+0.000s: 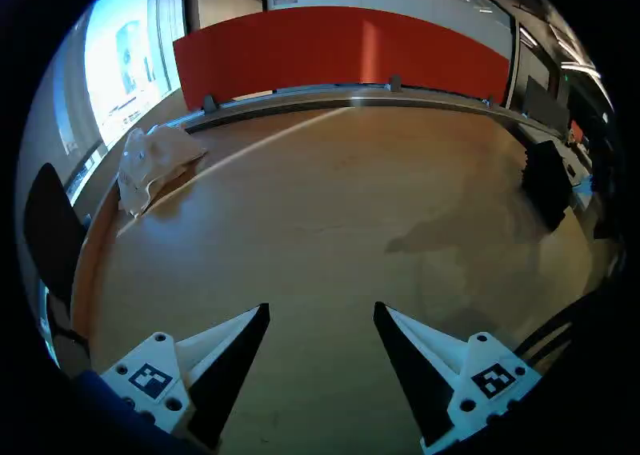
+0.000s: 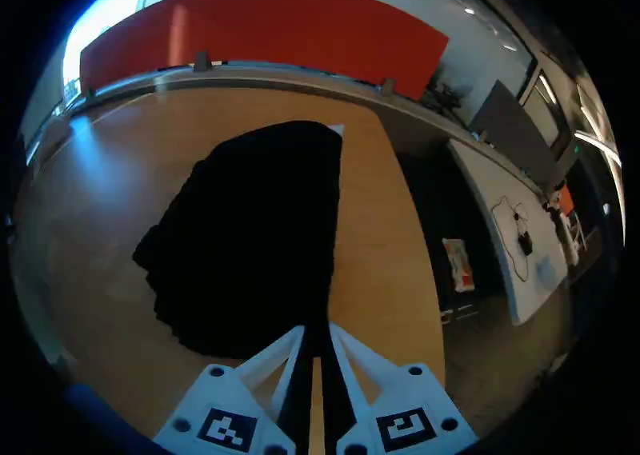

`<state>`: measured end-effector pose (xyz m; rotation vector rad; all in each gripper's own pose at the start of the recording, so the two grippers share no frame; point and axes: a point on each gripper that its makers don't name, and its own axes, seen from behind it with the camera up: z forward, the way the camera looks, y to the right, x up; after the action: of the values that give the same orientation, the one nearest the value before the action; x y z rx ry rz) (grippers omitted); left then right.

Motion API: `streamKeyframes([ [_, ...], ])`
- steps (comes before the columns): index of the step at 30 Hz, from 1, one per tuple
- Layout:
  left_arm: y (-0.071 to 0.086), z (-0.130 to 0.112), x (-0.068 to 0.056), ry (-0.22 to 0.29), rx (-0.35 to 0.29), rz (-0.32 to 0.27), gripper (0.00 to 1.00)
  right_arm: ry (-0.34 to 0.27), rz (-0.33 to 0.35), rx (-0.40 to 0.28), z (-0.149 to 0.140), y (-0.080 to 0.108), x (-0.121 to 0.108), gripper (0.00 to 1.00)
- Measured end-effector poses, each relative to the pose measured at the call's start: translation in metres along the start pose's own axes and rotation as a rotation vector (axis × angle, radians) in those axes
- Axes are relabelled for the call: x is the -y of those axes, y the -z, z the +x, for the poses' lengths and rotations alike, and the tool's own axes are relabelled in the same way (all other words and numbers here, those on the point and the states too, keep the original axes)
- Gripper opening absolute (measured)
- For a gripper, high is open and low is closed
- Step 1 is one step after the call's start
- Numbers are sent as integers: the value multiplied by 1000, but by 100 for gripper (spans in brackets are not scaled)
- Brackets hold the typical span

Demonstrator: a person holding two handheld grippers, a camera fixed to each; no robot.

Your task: Fold towel

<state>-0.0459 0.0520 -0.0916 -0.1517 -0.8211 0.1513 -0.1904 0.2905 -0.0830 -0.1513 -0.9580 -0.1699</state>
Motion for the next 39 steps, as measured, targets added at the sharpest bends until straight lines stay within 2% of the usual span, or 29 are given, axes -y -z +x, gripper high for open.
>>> streamKeyframes([
  [14,-1,2,-2,6,-6,-5,97,11,-40,-26,0,18,-5,20],
  [15,-1,2,-2,6,-7,-5,97,10,-41,-29,0,20,-5,26],
  [18,-2,3,-2,7,-8,-7,97,3,-41,-48,4,24,-3,60],
  [20,-2,4,-2,9,-10,-8,97,2,-42,-65,7,27,-1,76],
  [21,-2,4,-2,10,-11,-9,97,1,-42,-74,10,29,0,81],
  [23,-1,5,-2,9,-13,-10,97,2,-30,-90,14,32,5,83],
  [27,-1,8,-3,5,-18,-11,97,6,-18,-122,26,38,15,96],
  [39,2,20,1,15,-45,-3,97,2,31,-276,81,59,57,96],
])
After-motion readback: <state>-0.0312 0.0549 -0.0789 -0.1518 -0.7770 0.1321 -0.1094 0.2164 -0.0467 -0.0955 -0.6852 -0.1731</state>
